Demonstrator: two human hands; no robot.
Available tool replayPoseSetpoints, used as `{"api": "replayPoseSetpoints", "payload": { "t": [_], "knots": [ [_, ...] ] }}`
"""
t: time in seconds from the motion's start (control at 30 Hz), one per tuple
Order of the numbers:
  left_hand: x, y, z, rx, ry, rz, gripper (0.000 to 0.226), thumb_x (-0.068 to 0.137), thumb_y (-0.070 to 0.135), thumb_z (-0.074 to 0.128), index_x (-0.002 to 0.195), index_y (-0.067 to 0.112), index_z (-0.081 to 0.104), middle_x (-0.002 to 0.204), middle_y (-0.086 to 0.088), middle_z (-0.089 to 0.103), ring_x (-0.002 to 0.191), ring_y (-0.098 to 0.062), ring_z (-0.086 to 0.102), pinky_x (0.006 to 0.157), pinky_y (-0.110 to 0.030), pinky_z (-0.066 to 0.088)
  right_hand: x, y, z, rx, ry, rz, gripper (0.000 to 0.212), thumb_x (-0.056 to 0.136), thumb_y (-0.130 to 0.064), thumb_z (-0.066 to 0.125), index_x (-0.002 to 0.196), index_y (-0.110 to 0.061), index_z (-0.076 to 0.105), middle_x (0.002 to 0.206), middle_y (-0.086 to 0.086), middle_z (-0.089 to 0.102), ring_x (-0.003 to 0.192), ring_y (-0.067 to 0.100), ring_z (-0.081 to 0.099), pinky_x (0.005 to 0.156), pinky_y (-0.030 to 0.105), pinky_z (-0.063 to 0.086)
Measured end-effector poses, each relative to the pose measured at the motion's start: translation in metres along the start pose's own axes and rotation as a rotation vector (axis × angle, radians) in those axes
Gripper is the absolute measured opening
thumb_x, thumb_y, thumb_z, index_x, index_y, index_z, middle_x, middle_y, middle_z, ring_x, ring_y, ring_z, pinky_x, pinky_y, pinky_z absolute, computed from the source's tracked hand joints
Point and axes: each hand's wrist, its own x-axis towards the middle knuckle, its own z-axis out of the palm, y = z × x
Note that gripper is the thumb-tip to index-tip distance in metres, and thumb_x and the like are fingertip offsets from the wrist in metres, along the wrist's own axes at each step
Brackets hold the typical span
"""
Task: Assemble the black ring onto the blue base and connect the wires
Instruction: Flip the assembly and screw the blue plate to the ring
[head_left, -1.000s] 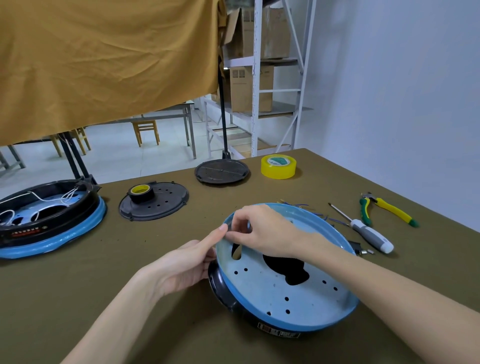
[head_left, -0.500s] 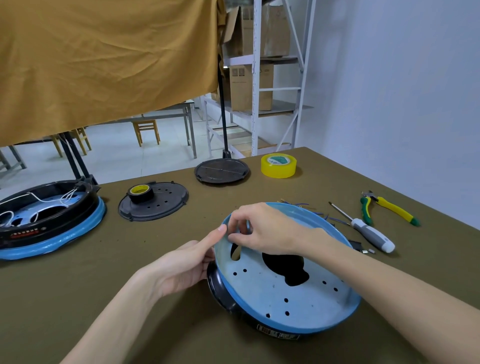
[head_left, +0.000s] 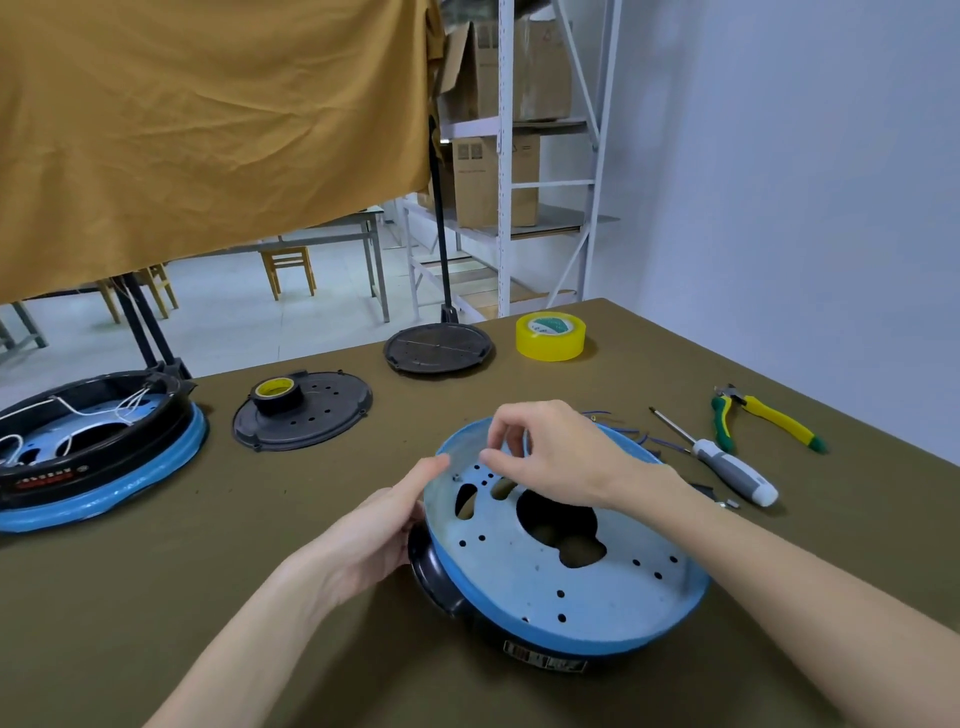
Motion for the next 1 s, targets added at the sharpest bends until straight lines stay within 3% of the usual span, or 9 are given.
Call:
{"api": "replayPoseSetpoints", "payload": {
  "t": [0.1,0.2,0.3,0.43,0.53,0.67,0.83,0.9,1.0],
  "knots": [
    [0.0,0.0,0.013,-0.042,0.091,0.016,0.053,0.102,0.053,0.054,0.13,0.01,0.068,0.126,-0.017,0.073,0.118,-0.034,0.069,0.095,-0.041,0.057,-0.011,0.027,-0.017,-0.03,0.237,0.128,0.014,0.095,-0.033,0.067,0.083,-0.027,0.064,0.075,-0.009,0.064,0.069,0.009,0.056,0.065,0.038,0.051],
    [0.001,0.001,0.021,-0.11,0.13,0.0,0.055,0.104,0.047,0.054,0.138,0.004,0.061,0.136,-0.023,0.065,0.128,-0.041,0.062,0.102,-0.047,0.052,-0.024,0.063,-0.034,-0.303,0.41,0.329,0.015,0.1,-0.035,0.059,0.096,-0.021,0.064,0.095,-0.001,0.063,0.088,0.022,0.061,0.075,0.037,0.049],
    [0.002,0.005,0.023,-0.154,0.117,-0.001,0.056,0.104,0.046,0.054,0.141,0.005,0.059,0.139,-0.023,0.063,0.13,-0.041,0.06,0.103,-0.048,0.052,-0.043,0.1,-0.046,-0.592,0.299,0.589,0.03,0.101,-0.039,0.052,0.117,-0.015,0.057,0.119,0.012,0.06,0.113,0.034,0.059,0.092,0.043,0.047],
    [0.005,0.009,0.023,-0.175,0.095,-0.001,0.058,0.101,0.05,0.057,0.138,0.006,0.061,0.136,-0.022,0.066,0.124,-0.039,0.065,0.08,-0.039,0.06,-0.062,0.127,-0.049,-0.798,0.075,0.811,0.035,0.103,-0.04,0.043,0.126,-0.015,0.052,0.131,0.013,0.059,0.12,0.034,0.059,0.092,0.039,0.045],
    [0.002,0.009,0.023,-0.157,0.084,0.019,0.052,0.098,0.055,0.06,0.127,0.013,0.07,0.125,-0.017,0.073,0.103,-0.03,0.075,0.072,-0.036,0.06,-0.068,0.134,-0.048,-0.78,-0.005,0.857,0.033,0.103,-0.028,0.046,0.133,-0.016,0.05,0.131,0.009,0.06,0.12,0.03,0.061,0.082,0.036,0.043],
    [-0.006,0.008,0.018,-0.091,0.07,0.032,0.042,0.093,0.064,0.06,0.101,0.03,0.083,0.112,-0.006,0.079,0.098,-0.021,0.078,0.087,-0.04,0.056,-0.07,0.123,-0.051,-0.819,0.149,0.73,0.022,0.104,-0.025,0.047,0.123,-0.015,0.051,0.126,0.008,0.059,0.104,0.028,0.066,0.067,0.032,0.042],
    [-0.008,0.009,0.017,-0.095,0.038,0.03,0.038,0.091,0.064,0.061,0.1,0.034,0.082,0.113,-0.005,0.079,0.101,-0.021,0.077,0.086,-0.038,0.057,-0.059,0.077,-0.07,-0.046,0.655,0.37,0.023,0.09,-0.03,0.078,0.102,-0.018,0.061,0.096,-0.001,0.065,0.083,0.016,0.062,0.063,0.028,0.047],
    [-0.008,0.009,0.017,-0.097,0.024,0.026,0.036,0.091,0.064,0.061,0.099,0.036,0.082,0.114,-0.005,0.079,0.101,-0.021,0.077,0.087,-0.039,0.057,-0.051,0.048,-0.073,0.237,0.784,0.258,0.032,0.08,-0.033,0.088,0.098,-0.022,0.064,0.089,-0.01,0.067,0.081,0.005,0.064,0.064,0.015,0.049],
    [-0.005,0.009,0.014,-0.103,0.009,0.027,0.035,0.092,0.062,0.062,0.099,0.035,0.083,0.116,-0.005,0.079,0.104,-0.023,0.076,0.093,-0.042,0.056,-0.03,0.018,-0.068,0.673,0.856,0.161,0.031,0.076,-0.026,0.091,0.097,-0.02,0.069,0.084,-0.006,0.075,0.072,0.004,0.066,0.063,0.017,0.052]
  ]
}}
